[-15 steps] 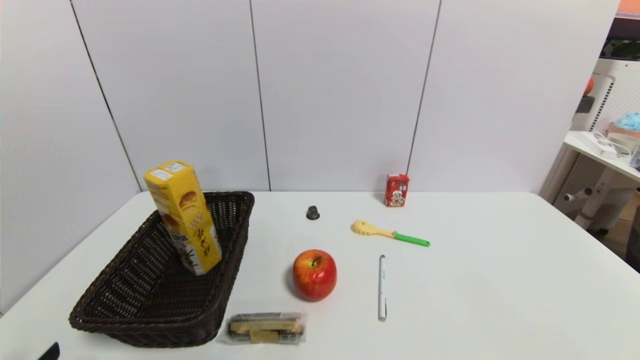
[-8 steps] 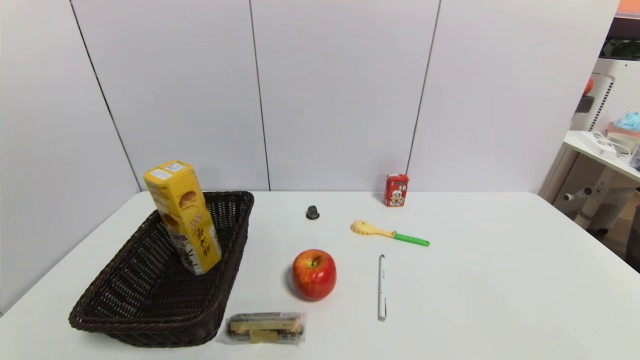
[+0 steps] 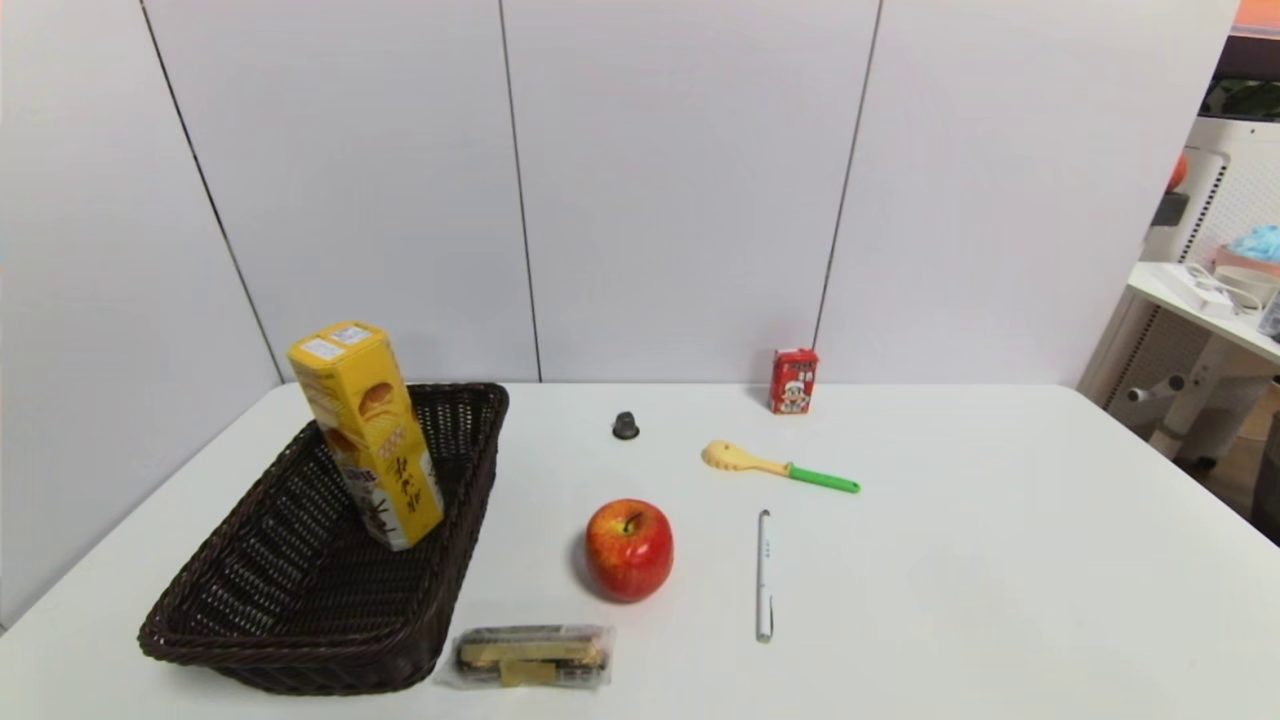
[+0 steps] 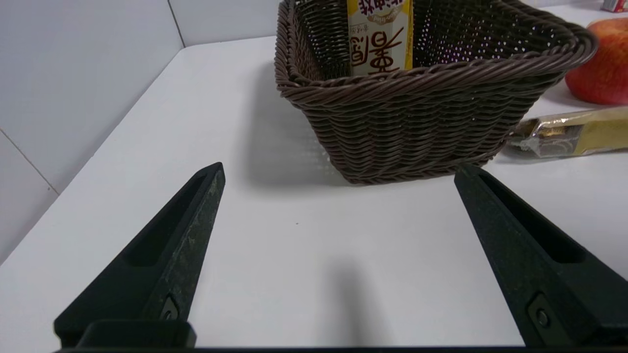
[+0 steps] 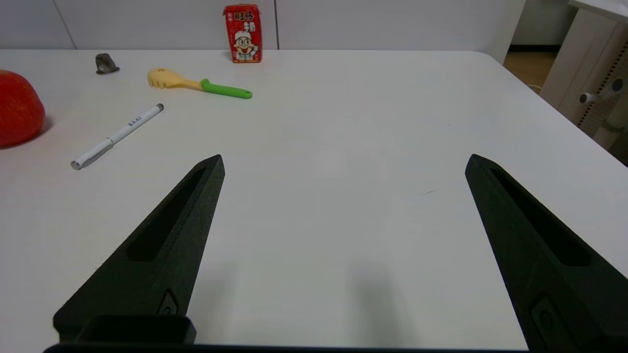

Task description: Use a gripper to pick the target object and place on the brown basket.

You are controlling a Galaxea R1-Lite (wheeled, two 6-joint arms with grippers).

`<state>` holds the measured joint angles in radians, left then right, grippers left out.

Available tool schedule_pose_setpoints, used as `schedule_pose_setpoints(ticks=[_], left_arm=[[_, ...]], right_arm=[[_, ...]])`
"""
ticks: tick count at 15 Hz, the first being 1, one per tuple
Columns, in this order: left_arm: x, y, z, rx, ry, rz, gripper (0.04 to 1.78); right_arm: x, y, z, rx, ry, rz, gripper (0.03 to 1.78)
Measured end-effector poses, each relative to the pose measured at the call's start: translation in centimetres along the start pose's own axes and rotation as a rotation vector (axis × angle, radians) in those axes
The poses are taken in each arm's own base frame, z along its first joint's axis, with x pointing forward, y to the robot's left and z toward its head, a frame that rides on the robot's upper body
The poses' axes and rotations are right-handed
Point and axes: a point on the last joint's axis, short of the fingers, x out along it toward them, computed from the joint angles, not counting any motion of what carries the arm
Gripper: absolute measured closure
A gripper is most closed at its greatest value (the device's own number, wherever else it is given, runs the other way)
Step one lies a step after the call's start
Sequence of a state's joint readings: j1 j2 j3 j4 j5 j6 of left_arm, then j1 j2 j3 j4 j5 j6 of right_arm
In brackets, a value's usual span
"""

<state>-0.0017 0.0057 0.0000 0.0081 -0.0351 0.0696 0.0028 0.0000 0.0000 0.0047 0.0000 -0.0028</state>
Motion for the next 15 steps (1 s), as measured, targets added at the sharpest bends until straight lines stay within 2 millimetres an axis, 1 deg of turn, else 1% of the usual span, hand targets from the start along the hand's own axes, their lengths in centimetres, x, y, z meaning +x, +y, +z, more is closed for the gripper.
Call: schedule_pose_setpoints(ticks=[15], left_arm=[[-0.06,0.00,-0.01,-0.001,-0.008,0.001,0.13]], right_arm=[[0.00,0.00,0.03,-0.006,-0.003,-0.001,0.11]])
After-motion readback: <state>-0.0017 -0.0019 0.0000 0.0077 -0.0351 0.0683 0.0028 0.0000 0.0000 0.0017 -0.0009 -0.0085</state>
